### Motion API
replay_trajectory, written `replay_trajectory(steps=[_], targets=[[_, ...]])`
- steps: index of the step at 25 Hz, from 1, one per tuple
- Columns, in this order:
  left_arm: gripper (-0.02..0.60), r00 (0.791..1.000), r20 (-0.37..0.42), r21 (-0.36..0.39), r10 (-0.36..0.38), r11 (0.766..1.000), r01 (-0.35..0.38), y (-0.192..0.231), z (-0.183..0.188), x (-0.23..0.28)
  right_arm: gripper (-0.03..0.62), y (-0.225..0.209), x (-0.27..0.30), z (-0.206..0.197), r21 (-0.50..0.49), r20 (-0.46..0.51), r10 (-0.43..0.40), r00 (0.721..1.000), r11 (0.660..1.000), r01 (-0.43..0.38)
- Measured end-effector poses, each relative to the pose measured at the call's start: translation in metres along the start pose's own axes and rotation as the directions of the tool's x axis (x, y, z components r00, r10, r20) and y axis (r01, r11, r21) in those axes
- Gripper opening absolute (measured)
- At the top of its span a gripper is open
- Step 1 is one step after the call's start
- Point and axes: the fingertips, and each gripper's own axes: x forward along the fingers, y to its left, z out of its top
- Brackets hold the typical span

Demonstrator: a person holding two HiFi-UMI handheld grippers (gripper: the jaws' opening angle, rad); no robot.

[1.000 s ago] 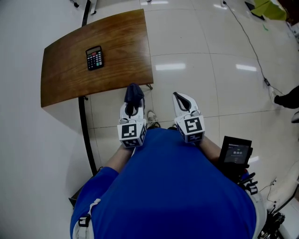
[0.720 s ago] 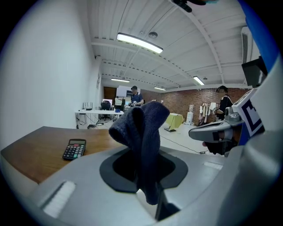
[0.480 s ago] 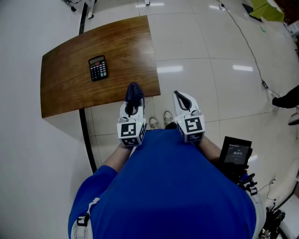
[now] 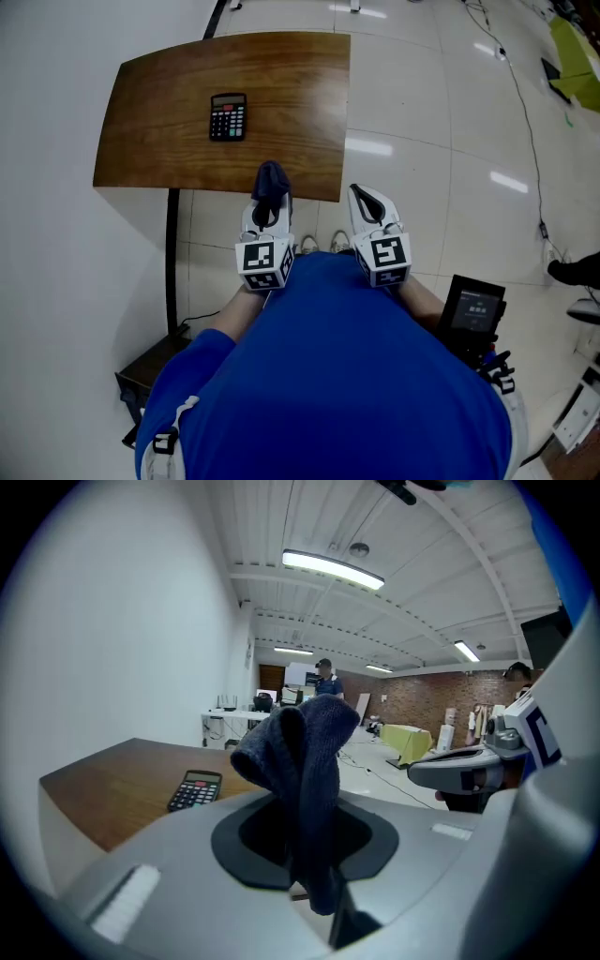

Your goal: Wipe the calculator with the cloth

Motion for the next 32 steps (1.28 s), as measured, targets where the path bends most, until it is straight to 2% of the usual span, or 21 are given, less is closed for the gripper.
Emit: replay_trajectory(steps=[3,7,13,17,21,24,27,32], targets=[[0.063,0.992,-0.017,-0.035,0.123,0.992,-0.124,0.02,-0.002,0.0,0.002,0.005,0.032,0.004,-0.029,-0.024,0.126,0.992,0.992,-0.127],[0.063,0.969,-0.022,-0.069,0.246,0.967,-0.247,0.041,-0.007,-0.017,0.002,0.027,0.053,-0.003,-0.064,-0.023,0.263,0.964,0.962,-0.264],[0.061,0.914,-0.032,-0.118,0.405,0.906,-0.406,0.068,-0.017,-0.051,0.002,0.062,0.074,-0.004,-0.103,-0.044,0.415,0.909,0.903,-0.417],[0.063,0.873,-0.046,-0.138,0.485,0.863,-0.486,0.08,-0.025,-0.07,0.003,0.084,0.082,-0.002,-0.126,-0.052,0.496,0.867,0.858,-0.499],[0.063,0.846,-0.045,-0.158,0.532,0.832,-0.531,0.087,-0.029,-0.088,0.003,0.102,0.084,-0.004,-0.139,-0.063,0.539,0.84,0.829,-0.542],[0.063,0.837,-0.046,-0.161,0.545,0.823,-0.545,0.093,-0.031,-0.096,0.002,0.112,0.086,-0.002,-0.147,-0.063,0.551,0.832,0.819,-0.554],[0.063,0.838,-0.043,-0.166,0.545,0.823,-0.544,0.103,-0.032,-0.096,0.002,0.118,0.091,-0.002,-0.153,-0.066,0.548,0.834,0.82,-0.552],[0.062,0.865,-0.035,-0.166,0.5,0.851,-0.499,0.123,-0.034,-0.088,0.002,0.125,0.103,-0.003,-0.157,-0.074,0.508,0.858,0.844,-0.513]])
